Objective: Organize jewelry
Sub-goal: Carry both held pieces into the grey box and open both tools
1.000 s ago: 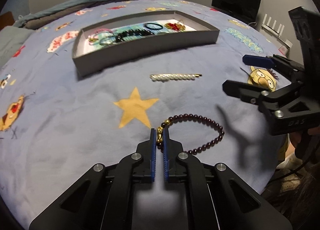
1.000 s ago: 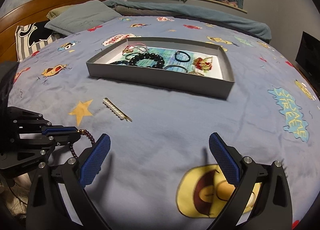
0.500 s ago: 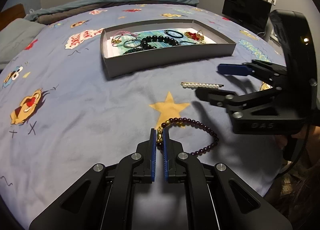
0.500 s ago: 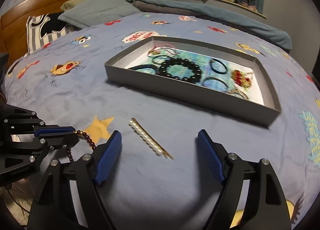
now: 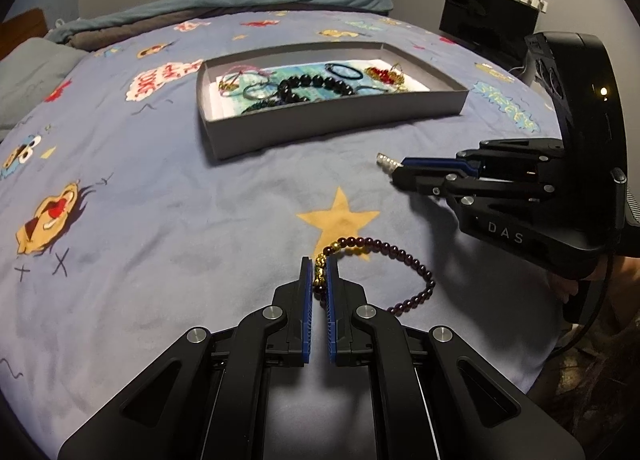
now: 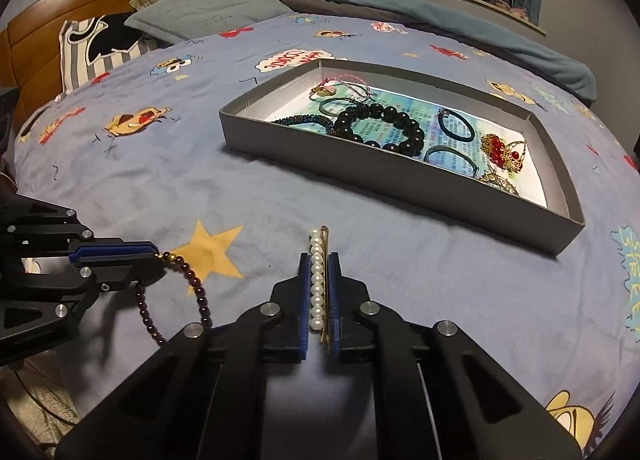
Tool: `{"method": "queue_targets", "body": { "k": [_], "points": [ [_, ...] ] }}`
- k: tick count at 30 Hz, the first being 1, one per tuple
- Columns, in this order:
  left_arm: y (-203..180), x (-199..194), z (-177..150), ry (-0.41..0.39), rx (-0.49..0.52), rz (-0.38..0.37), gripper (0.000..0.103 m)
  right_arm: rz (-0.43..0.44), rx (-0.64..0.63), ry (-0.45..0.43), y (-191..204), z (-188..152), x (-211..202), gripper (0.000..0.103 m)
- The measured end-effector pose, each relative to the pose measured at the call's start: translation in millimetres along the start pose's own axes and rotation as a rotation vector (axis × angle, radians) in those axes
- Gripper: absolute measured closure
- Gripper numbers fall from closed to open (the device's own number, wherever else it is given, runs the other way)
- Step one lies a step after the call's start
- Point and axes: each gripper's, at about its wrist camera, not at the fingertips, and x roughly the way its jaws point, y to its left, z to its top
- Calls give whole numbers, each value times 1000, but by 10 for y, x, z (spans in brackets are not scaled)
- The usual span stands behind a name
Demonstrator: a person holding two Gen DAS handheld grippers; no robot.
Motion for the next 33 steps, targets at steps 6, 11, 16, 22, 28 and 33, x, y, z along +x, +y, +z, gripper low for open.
{"method": "queue_targets", "body": {
  "k": [6,11,16,22,28,33],
  "points": [
    [-41,-157,91,-69,21,-2,96,11,30,-27,-111,9,-147,95],
    [-84,-294,247,-108,55,4,96,-3,66,-60,-277,76,-279,95],
    [-92,-404,482,-155,86,5,96,-16,80,-87,-431,194,-379,95],
    [-44,-507,905,-223,114,18,96,-48,92,-127,-638,412,-466,95],
    [21,-377,1397,-247,131,24,96,-73,139,-135,-979,645,-395,95],
    [62,-95,1751,-237,124,9,96,-103,189,-118,-1275,745,-255,95]
  ]
}}
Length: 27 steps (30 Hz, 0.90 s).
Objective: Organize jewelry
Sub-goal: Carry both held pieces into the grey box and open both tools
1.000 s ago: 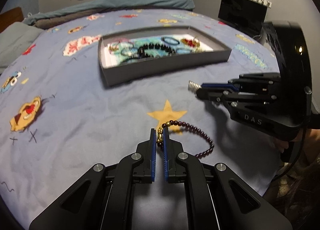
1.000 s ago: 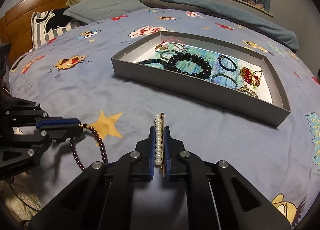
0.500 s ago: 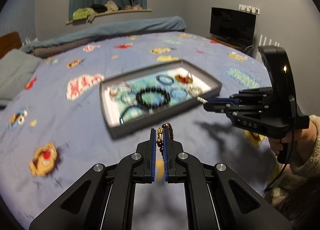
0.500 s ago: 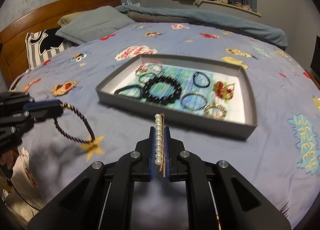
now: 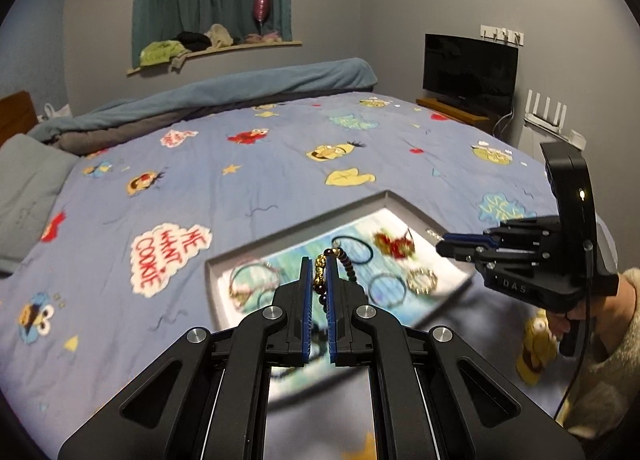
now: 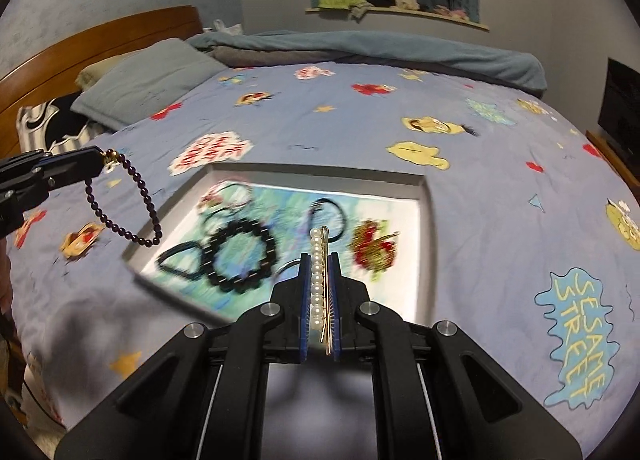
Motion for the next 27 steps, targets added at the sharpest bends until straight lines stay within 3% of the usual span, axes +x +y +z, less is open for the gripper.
{"method": "queue_targets", "body": {
  "k": [5,12,19,27],
  "points": [
    [88,461,151,44,-28,-23,96,-17,5,33,-102,130,266,95],
    [296,1081,91,110,-156,-79,96,-57,11,58,-161,340,590,95],
    [298,1461,-37,184,-175,-39,96,-107,27,117,-233,467,919,95],
    [370,1637,-129,233,-179,-2,96,-129,18,188,-285,459,1192,95]
  ]
}}
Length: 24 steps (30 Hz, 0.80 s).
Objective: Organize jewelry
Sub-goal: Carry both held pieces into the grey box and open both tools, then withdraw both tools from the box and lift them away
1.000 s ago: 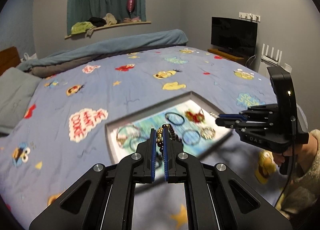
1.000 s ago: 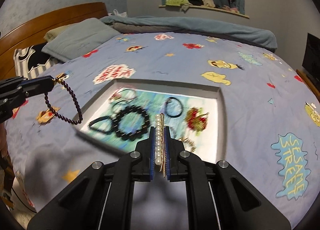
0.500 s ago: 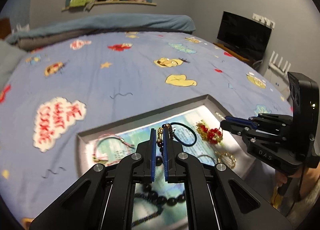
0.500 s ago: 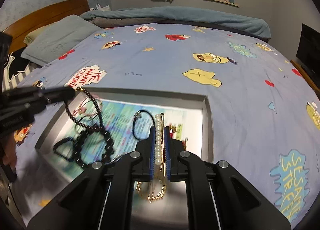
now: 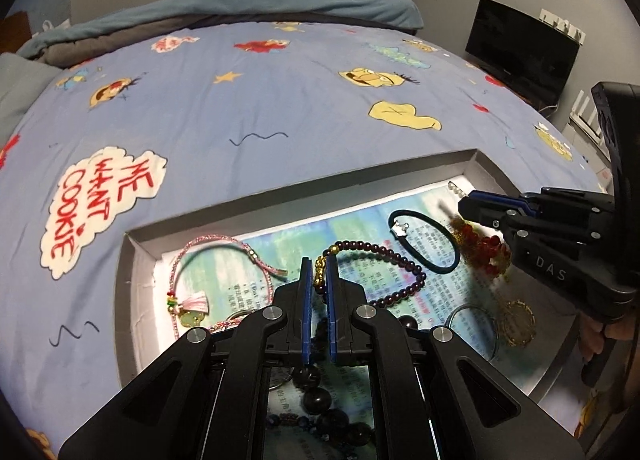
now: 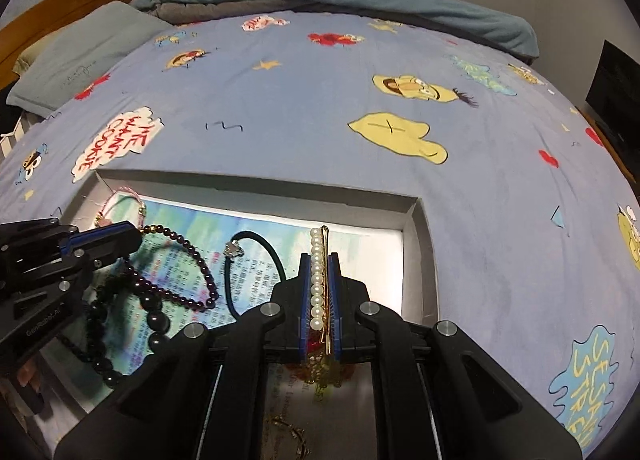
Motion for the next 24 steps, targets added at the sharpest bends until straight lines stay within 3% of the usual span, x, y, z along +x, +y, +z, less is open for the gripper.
{"method": "queue_targets", "body": {
  "k": [14,18,21,24],
  "points": [
    [44,147,-24,50,-18,4,96,25,24,35,-36,-13,111,95],
    [46,138,-34,50,-21,-1,91,40,34,13,-49,-16,57,89],
    [36,34,-38,9,-14,11,79,38,37,-19,-57,-21,-44,74],
    [17,-71,-39,-6,-7,25,79,32,57,-47,-108,-35,-176,73]
  ]
}}
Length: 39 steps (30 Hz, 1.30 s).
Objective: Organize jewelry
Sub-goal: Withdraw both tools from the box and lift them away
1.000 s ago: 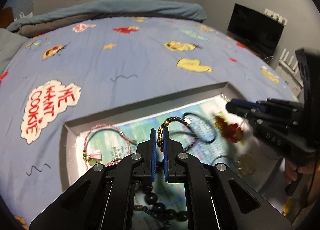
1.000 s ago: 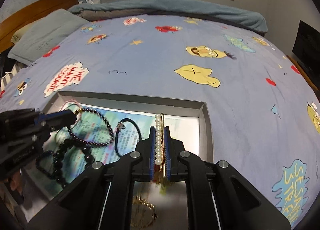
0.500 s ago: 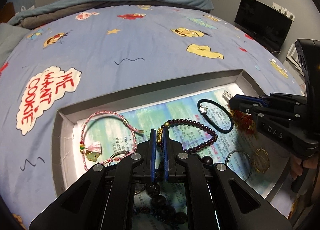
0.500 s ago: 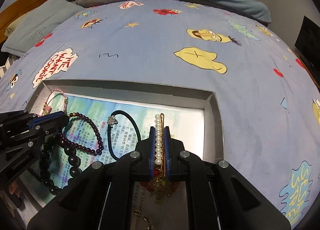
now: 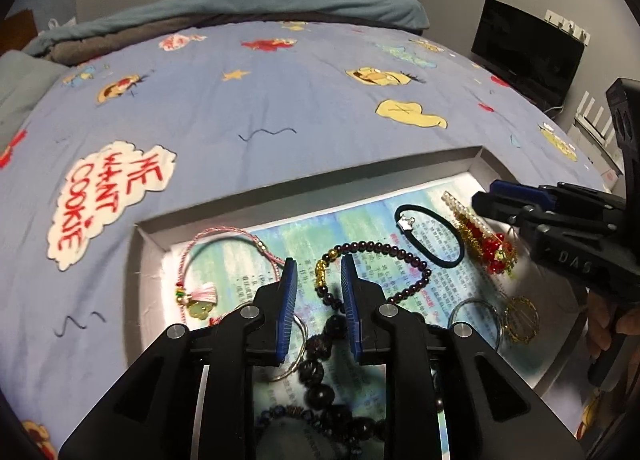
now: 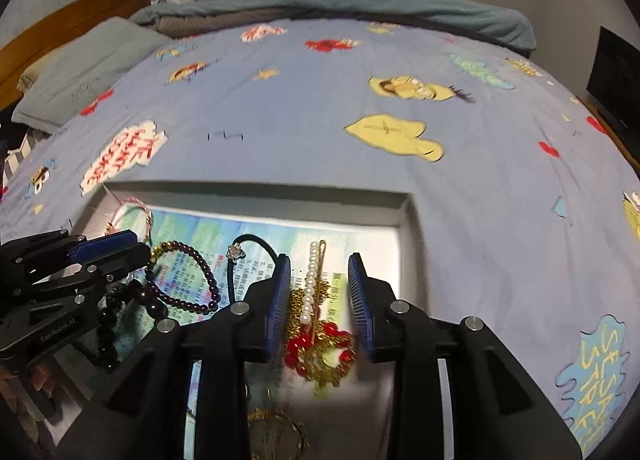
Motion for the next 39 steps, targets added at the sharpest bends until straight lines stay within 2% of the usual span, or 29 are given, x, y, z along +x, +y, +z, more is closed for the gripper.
{"method": "queue_targets", "body": {
  "k": [6,8,10,11,15,19,22,27,30,33,39],
  "points": [
    [-35,-293,-43,-39,-2,2,77,-3,36,-33,-123,-107,-296,72],
    [-62,-438,-97,-56,-11,0,67,-3,45,-39,-143,-184,-426,64],
    [-104,-572,-163,-66,-9,11,47,-10,46,-47,-136,-255,-541,55],
    [-131,-623,-188,-70,-5,14,44,-9,45,-52,-127,-297,-612,53],
    [-206,-866,-316,-84,5,30,28,4,58,-62,-102,-441,-849,35],
    [-220,-1100,-458,-96,6,63,20,18,59,-61,-42,-596,-1063,25],
    [-182,-1264,-559,-102,-17,75,16,16,53,-60,11,-702,-1184,17],
    [-123,-1474,-754,-92,-58,108,10,30,56,-62,71,-858,-1311,13],
    [-141,-1511,-853,-59,-59,128,10,35,61,-64,106,-953,-1374,8],
    [-189,-1536,-948,-46,-51,153,10,21,55,-64,168,-1022,-1404,6],
    [-224,-1559,-1121,-17,-79,152,9,13,32,-60,322,-1185,-1427,6]
  ]
}}
